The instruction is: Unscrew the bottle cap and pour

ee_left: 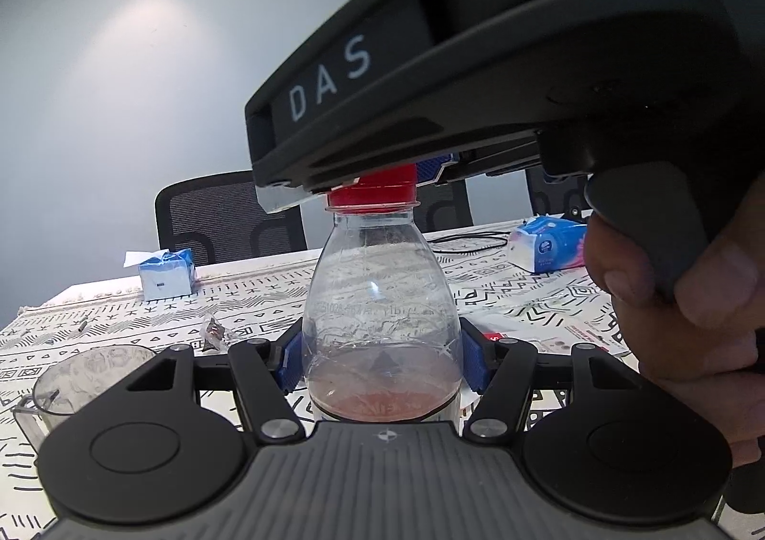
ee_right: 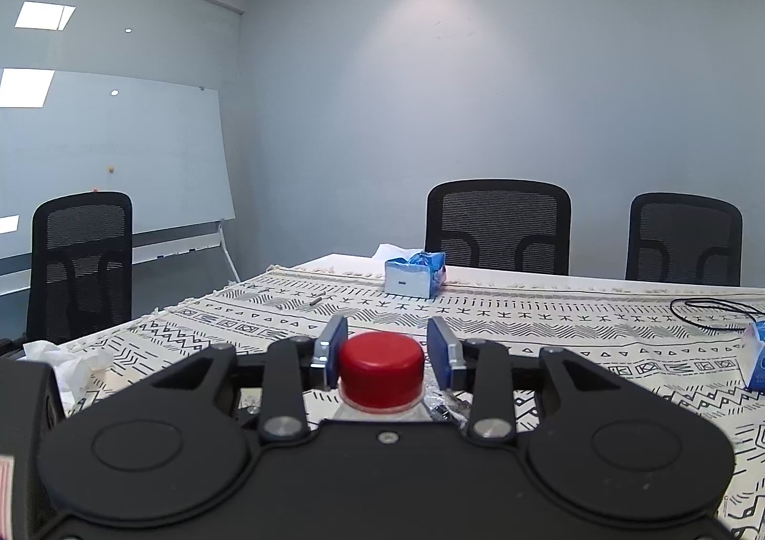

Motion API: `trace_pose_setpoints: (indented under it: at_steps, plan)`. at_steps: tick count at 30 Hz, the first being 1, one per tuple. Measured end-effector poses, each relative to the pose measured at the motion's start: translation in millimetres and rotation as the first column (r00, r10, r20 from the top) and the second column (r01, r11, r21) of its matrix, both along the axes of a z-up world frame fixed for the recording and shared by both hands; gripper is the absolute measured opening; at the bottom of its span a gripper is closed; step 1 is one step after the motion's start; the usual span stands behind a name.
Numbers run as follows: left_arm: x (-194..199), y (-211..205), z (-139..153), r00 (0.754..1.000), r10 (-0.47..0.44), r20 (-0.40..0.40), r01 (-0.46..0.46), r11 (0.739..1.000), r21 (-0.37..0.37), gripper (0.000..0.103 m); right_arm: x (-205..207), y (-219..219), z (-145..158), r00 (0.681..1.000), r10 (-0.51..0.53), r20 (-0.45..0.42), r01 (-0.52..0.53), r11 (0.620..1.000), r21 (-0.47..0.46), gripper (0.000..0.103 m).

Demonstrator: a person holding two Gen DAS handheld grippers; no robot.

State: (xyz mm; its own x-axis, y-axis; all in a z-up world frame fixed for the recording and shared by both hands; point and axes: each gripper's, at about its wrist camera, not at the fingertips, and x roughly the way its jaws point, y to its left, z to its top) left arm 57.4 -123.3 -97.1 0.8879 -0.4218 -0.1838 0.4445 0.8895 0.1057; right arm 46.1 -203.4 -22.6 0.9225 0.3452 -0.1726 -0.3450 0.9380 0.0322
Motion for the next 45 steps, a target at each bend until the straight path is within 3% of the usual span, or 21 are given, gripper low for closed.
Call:
trace_pose_setpoints:
  at_steps: [10, 14, 45]
  plan:
    - [2.3, 2.5, -0.6, 1.000, 0.001, 0.008, -0.001, 1.000, 0.004, 0.059, 2.9, -1.4, -4.4, 1.000, 0.006, -0.005, -0.006, 1.000, 0.003, 0.039]
    - [2.0, 2.3, -0.5, 1.000, 0.005, 0.009, -0.005, 1.000, 0.007, 0.059, 2.7, -2.3, -5.4, 1.000, 0.021, -0.001, -0.021, 1.000, -0.005, 0.034]
    - [9.1, 6.2, 0.2, 1.000, 0.009, 0.018, -0.010, 1.000, 0.023, 0.059, 4.1, -6.0, -6.7, 1.000, 0.029, 0.002, -0.029, 0.999, 0.020, 0.034]
